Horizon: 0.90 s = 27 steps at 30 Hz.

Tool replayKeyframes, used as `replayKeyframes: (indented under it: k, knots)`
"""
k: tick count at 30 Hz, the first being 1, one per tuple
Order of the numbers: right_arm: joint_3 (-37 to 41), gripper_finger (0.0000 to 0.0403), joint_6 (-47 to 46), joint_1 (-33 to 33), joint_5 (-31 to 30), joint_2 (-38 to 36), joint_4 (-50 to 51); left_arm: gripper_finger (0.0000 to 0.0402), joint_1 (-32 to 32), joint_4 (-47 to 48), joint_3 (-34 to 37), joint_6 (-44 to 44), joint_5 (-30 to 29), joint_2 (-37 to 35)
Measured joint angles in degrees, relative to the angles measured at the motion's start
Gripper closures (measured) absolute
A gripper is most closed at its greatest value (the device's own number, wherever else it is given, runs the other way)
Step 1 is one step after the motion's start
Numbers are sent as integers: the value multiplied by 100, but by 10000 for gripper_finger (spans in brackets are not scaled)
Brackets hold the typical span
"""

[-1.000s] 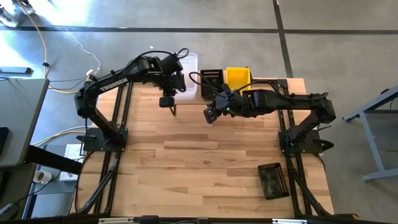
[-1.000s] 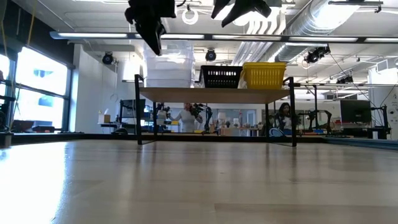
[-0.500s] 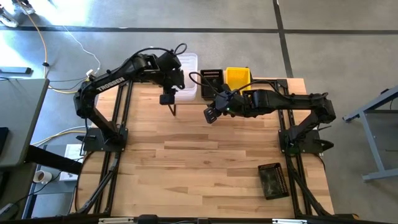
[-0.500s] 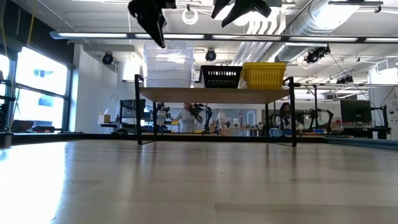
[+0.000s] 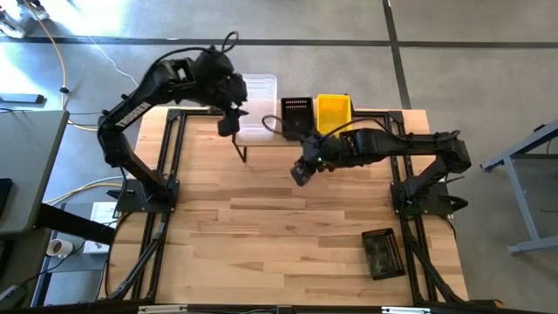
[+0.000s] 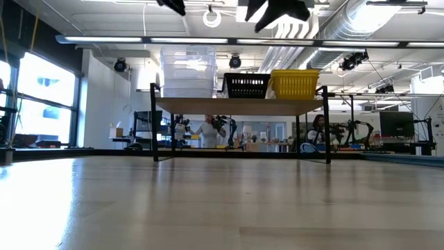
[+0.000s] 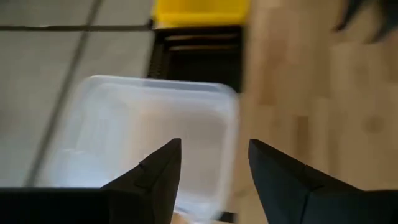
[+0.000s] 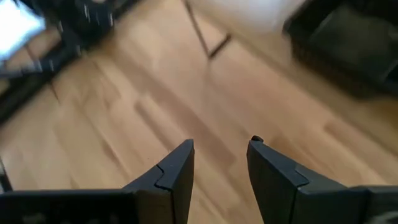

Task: Stack baskets on shelf by color
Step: Stack the black bin on top of the black bin

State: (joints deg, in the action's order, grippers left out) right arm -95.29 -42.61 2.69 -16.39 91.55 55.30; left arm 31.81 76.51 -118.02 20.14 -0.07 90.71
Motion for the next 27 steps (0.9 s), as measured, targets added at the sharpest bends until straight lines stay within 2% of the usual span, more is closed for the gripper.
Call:
replayKeyframes:
  k: [4,9,18,27]
  knots:
    - [0,269,-41,293,300,0,497,230,-4,173,163,-190,872,-306]
    - [60,269,-197,802,437,7,922,234,-142,-67,965,-327,1667,-835]
    - [64,269,-514,1830,727,4,1709,234,-828,-1271,2490,-1161,1769,-1666]
    - [153,269,-705,2865,858,-4,2428,234,-1811,-2560,2929,-1983,1732,-1833]
